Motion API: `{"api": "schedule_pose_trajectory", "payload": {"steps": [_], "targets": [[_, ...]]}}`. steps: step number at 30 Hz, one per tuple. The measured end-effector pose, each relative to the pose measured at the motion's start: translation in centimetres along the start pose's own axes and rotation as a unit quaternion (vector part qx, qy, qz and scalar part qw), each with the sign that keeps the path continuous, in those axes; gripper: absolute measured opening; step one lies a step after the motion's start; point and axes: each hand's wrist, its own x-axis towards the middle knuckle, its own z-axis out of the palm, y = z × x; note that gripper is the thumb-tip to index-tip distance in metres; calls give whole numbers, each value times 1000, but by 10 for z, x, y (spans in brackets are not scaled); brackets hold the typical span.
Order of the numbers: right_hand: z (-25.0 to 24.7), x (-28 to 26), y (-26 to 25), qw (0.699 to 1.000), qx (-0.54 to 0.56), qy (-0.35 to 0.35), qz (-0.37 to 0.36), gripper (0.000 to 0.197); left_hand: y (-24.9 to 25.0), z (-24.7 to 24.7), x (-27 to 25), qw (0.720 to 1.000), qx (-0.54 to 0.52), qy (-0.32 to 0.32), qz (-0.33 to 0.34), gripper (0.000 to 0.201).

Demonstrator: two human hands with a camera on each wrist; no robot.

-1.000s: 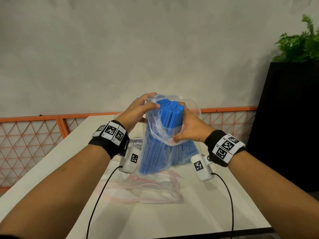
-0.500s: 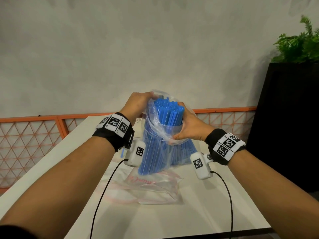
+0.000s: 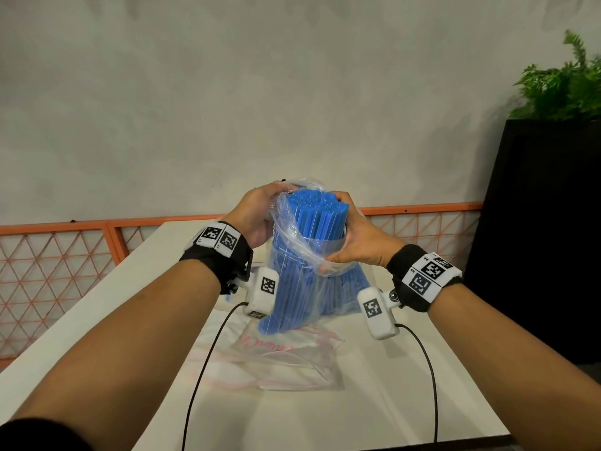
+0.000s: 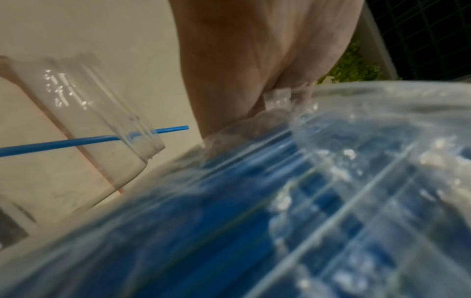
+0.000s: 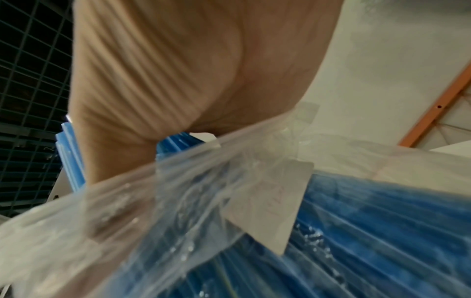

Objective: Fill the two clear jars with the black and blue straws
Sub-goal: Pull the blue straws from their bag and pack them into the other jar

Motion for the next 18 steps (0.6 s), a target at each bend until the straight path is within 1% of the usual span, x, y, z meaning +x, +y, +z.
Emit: {"api": "schedule_pose_trajectory", "payload": {"steps": [4,7,11,12,15,18], "targets": [[-1,3,1,1000,1,3,-2,100,-6,1,5,1000,-15,-10,-22,40],[1,2,2,1000,1,5,-9,102,-10,2,8,999,-9,-6,-45,45],[1,0,1,1000,14,15,-15,104,-12,2,12,999,-8,-3,-49,47],[1,0,0,999,20,18,-18,108,-12,2,12,999,-9,-7,-51,47],[0,0,-2,999,33,13,-10,132,-12,4,11,998,-10,-35,-55,42],[2,0,-2,999,40,1,0,138,-12,7,10,997,-16,-52,-45,38]]}}
